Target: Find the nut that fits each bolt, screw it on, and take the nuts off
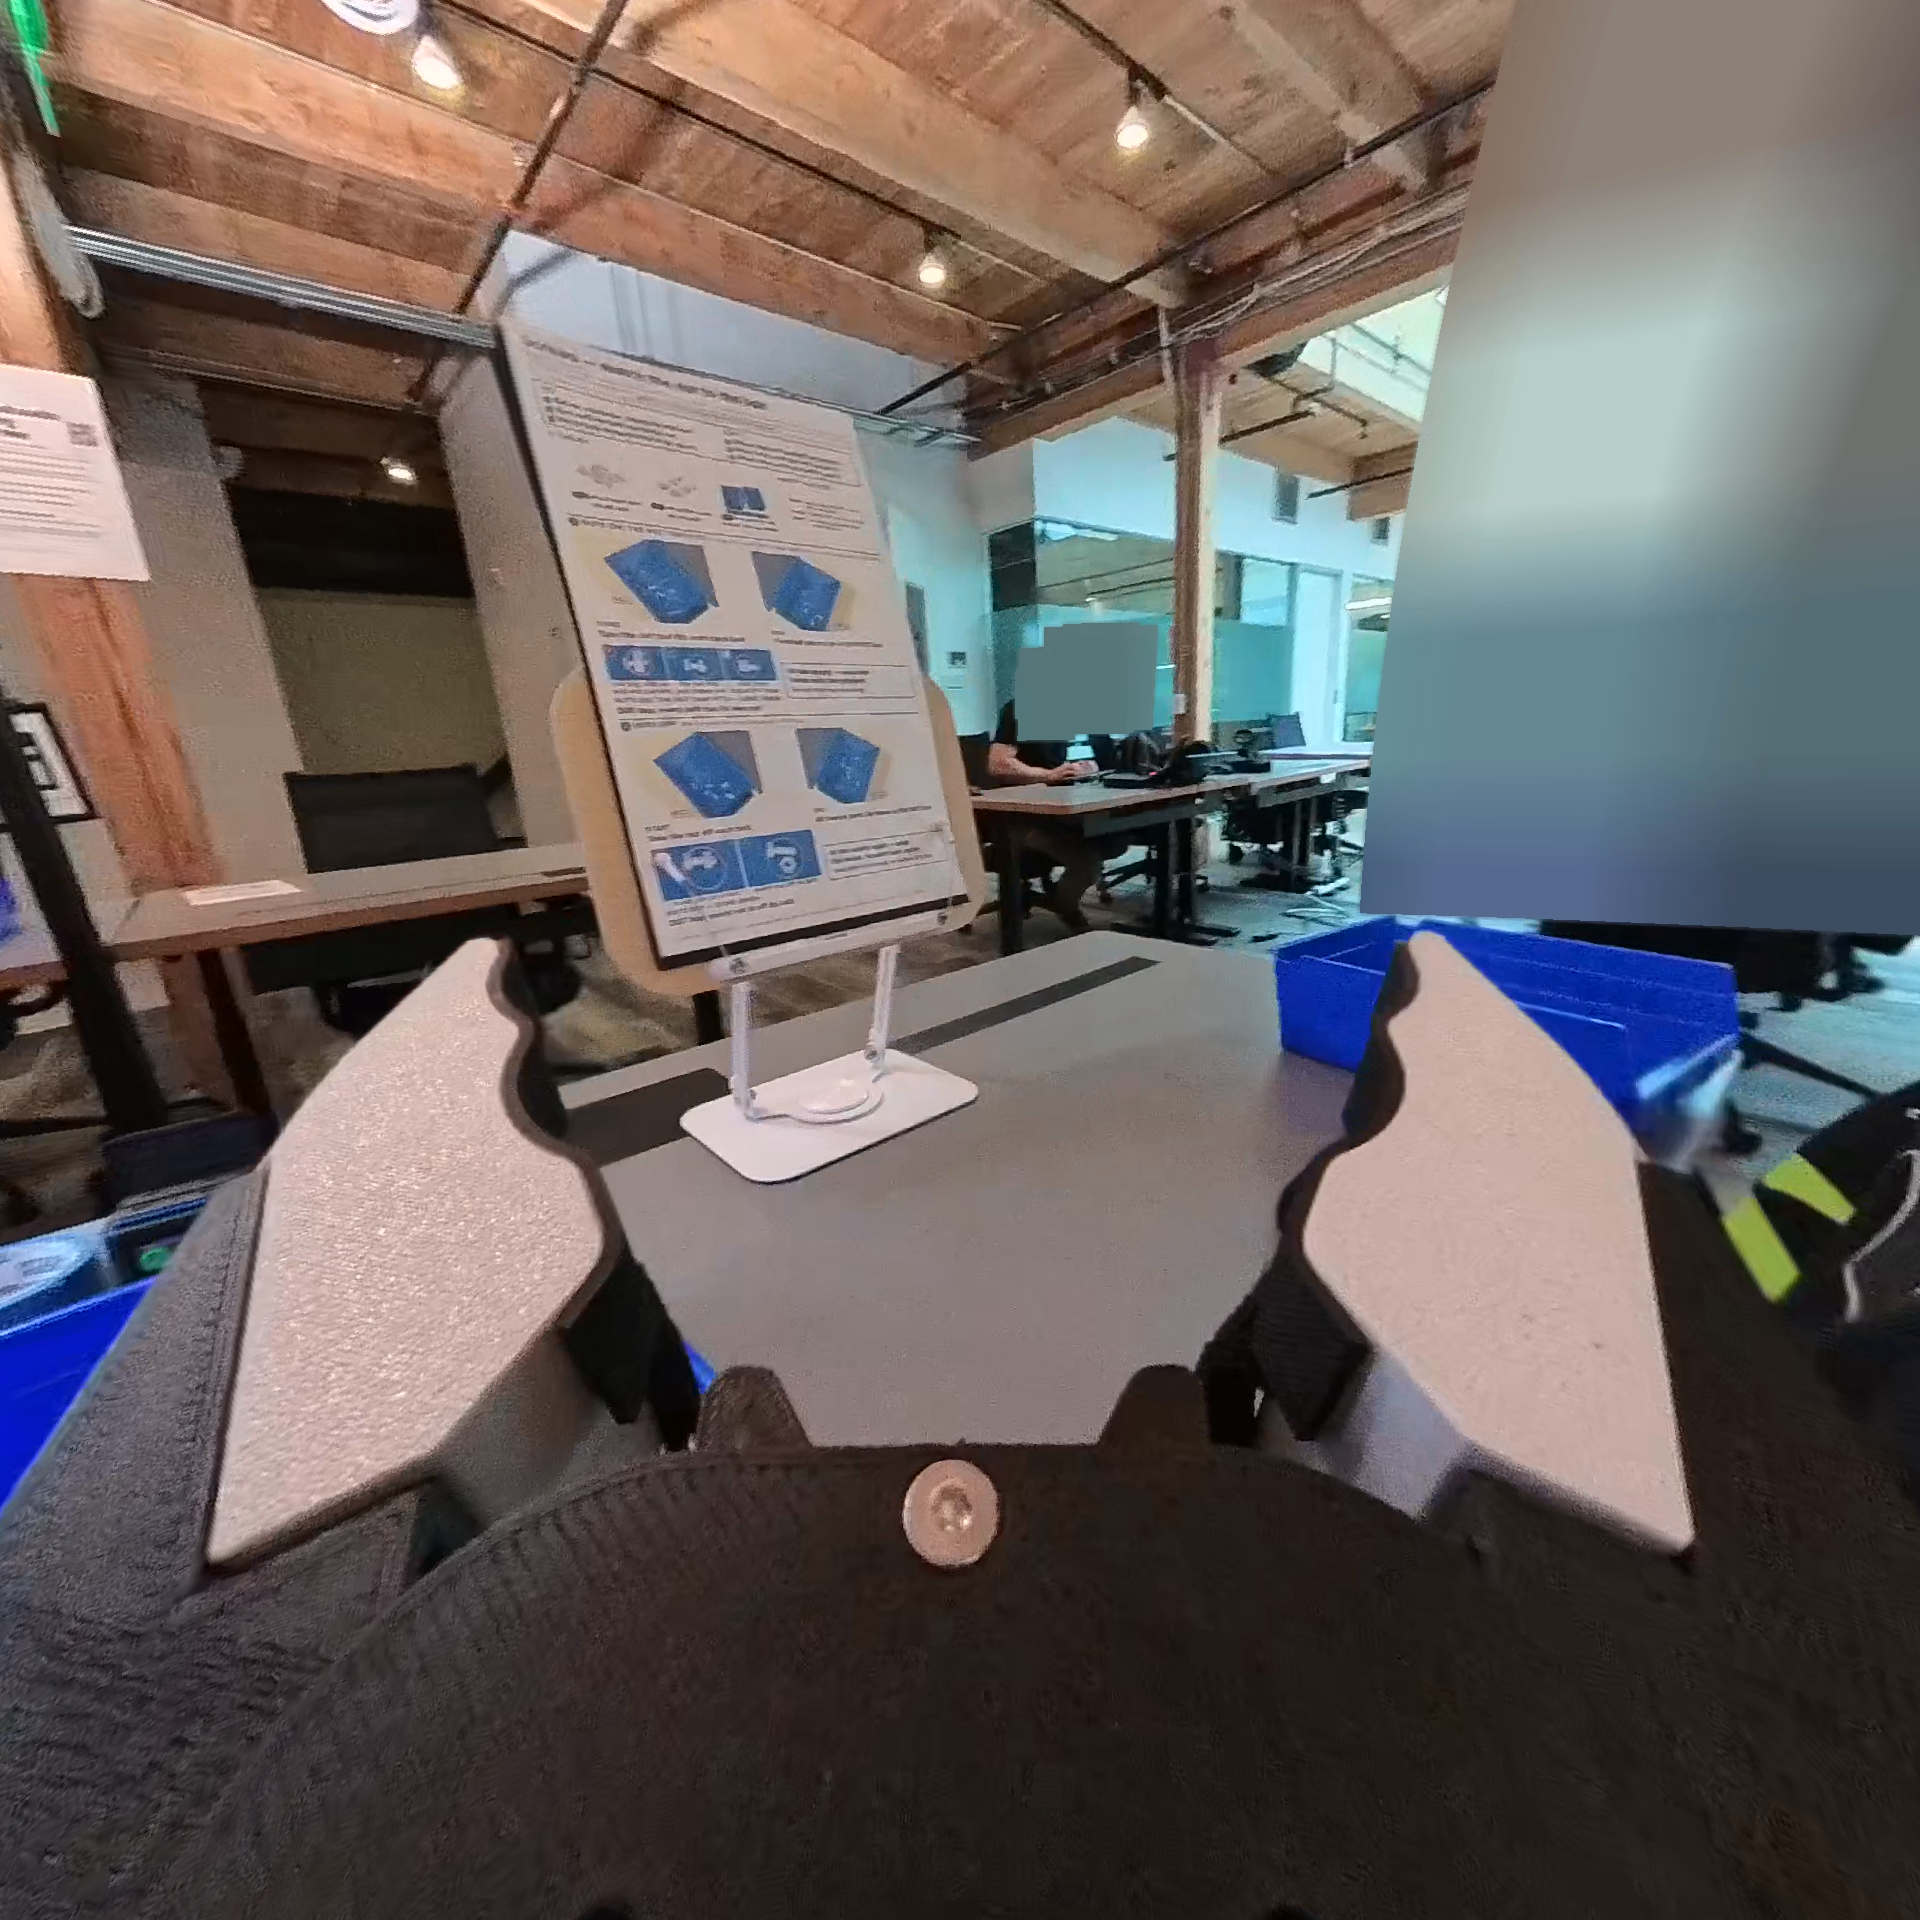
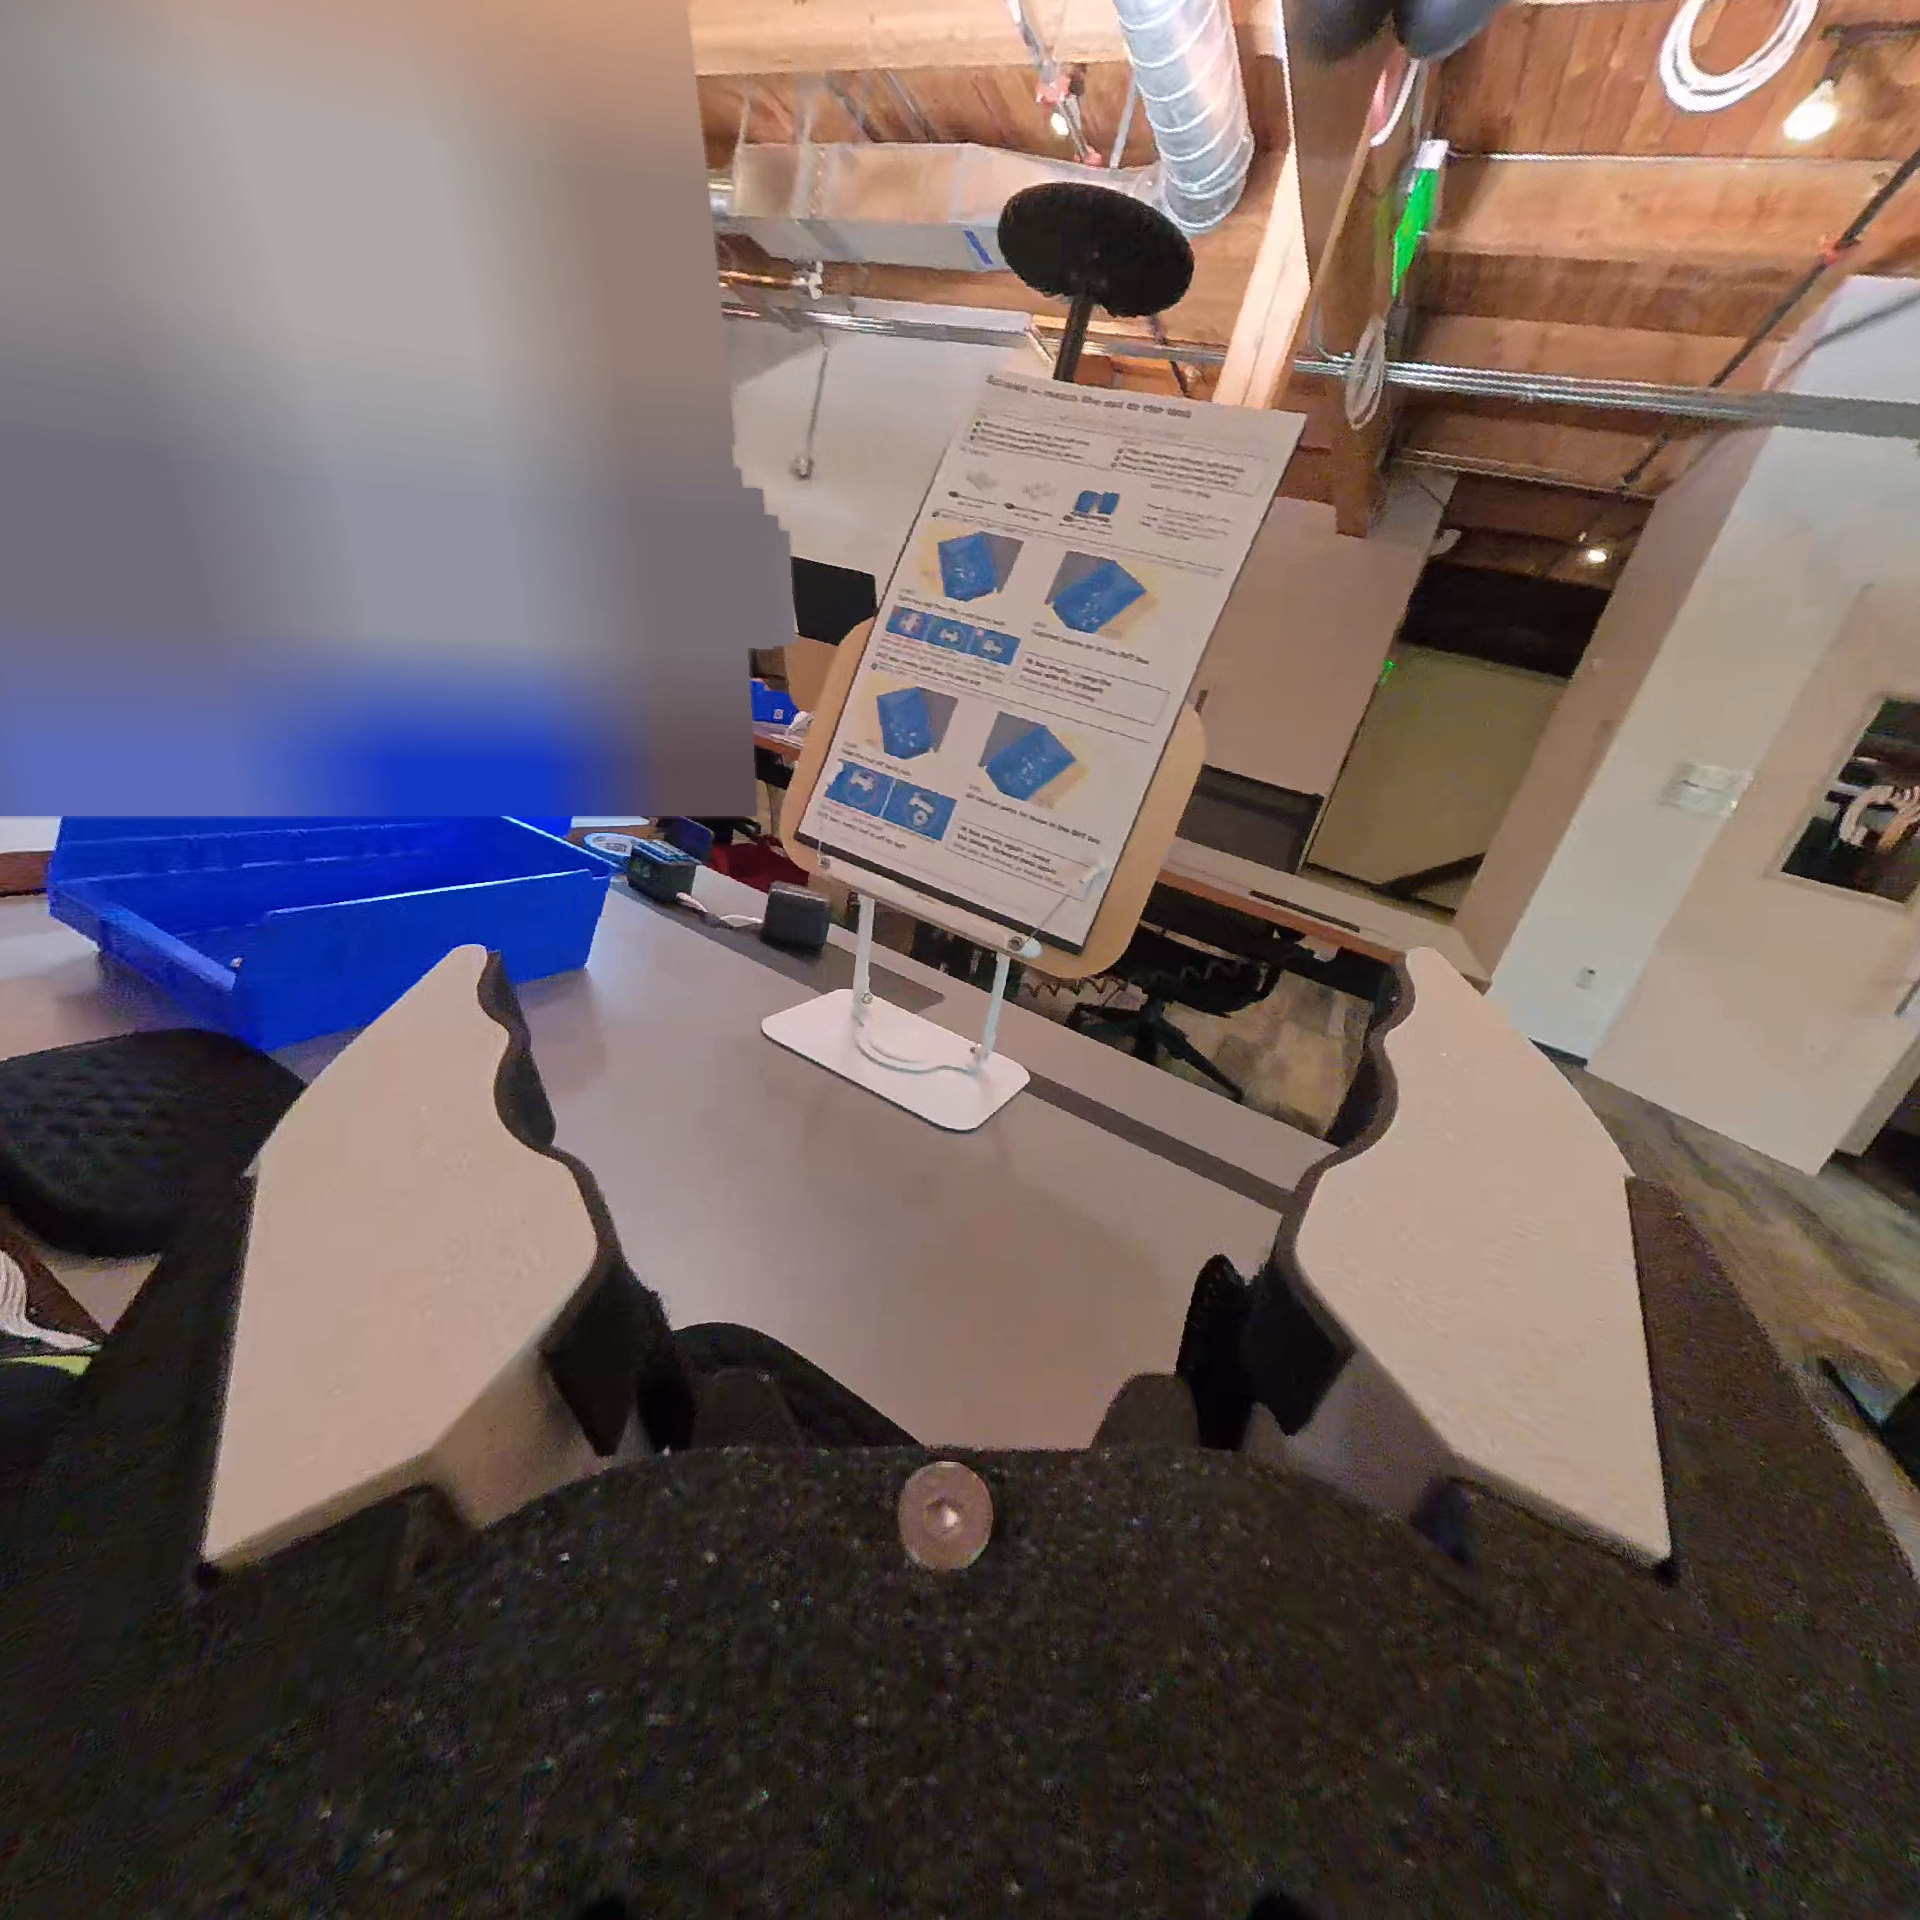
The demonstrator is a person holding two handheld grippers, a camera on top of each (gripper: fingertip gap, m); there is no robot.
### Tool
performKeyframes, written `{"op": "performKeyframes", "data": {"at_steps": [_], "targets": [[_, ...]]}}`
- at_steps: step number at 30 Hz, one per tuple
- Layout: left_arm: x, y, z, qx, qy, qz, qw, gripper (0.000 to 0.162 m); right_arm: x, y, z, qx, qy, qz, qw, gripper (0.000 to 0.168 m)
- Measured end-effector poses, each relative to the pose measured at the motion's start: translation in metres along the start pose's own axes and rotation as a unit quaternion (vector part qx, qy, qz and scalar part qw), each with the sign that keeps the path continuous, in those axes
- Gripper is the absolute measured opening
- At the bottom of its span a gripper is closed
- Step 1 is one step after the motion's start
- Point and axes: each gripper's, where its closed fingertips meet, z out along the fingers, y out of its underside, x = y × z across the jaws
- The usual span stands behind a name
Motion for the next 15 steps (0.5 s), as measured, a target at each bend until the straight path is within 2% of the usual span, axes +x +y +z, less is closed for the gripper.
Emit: {"op": "performKeyframes", "data": {"at_steps": [6, 12, 15], "targets": [[-0.008, -0.020, -0.007, 0.030, -0.083, 0.016, 0.996, 0.145, 0.013, 0.018, 0.006, -0.011, 0.011, 0.027, 1.000, 0.148], [0.007, -0.041, -0.014, 0.034, -0.134, 0.037, 0.990, 0.145, 0.011, 0.018, 0.007, -0.012, 0.011, 0.024, 1.000, 0.148], [-0.001, -0.041, -0.018, 0.016, -0.174, 0.052, 0.983, 0.145, 0.010, 0.014, 0.005, -0.006, 0.010, 0.025, 1.000, 0.148]]}}
